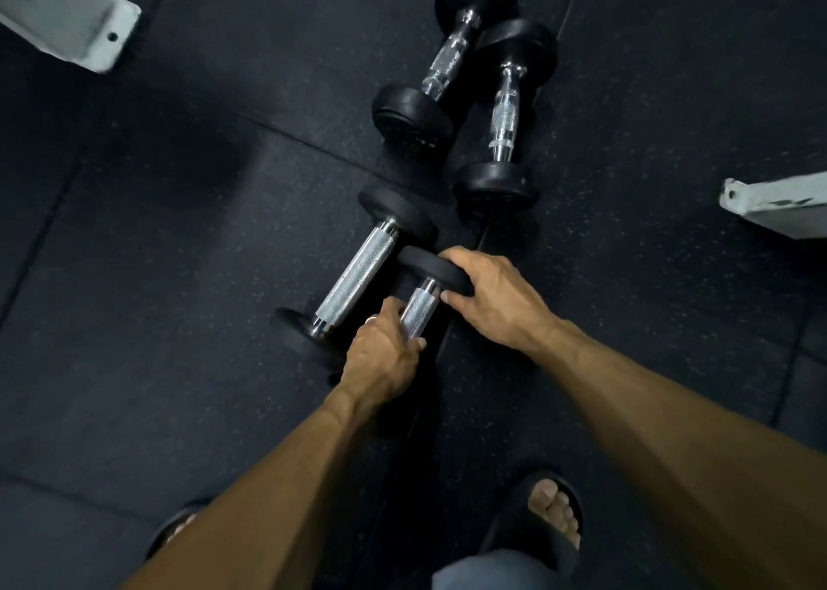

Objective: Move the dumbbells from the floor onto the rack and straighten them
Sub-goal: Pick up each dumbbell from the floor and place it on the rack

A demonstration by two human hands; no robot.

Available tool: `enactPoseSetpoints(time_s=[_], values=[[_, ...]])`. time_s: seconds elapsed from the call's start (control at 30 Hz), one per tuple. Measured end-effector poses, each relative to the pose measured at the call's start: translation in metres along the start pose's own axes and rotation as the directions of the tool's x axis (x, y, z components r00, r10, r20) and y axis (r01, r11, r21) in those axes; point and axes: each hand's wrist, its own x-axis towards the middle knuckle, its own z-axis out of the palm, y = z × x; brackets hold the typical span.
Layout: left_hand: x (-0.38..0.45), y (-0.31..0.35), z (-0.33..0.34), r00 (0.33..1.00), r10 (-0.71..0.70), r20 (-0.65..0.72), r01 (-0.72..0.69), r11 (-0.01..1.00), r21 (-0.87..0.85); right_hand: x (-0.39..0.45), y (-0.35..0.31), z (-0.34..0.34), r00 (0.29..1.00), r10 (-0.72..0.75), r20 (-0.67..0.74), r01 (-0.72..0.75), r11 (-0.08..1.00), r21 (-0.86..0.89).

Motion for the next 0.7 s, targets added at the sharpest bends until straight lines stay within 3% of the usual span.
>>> enactPoseSetpoints(time_s=[0.33, 0.7], values=[[-0.039, 0.03, 0.002, 0.991, 0.115, 0.067, -0.1, 0.976, -0.192, -0.056, 0.004, -0.049, 0.998, 0.046, -0.046, -0.041, 0.993, 0.108], [-0.152, 0.13, -0.093, 0.962, 0.255, 0.098, -0.233, 0.954, -0.189, -0.157, -0.084, -0.185, 0.977, 0.033, -0.212, -0.009, 0.994, 0.112]])
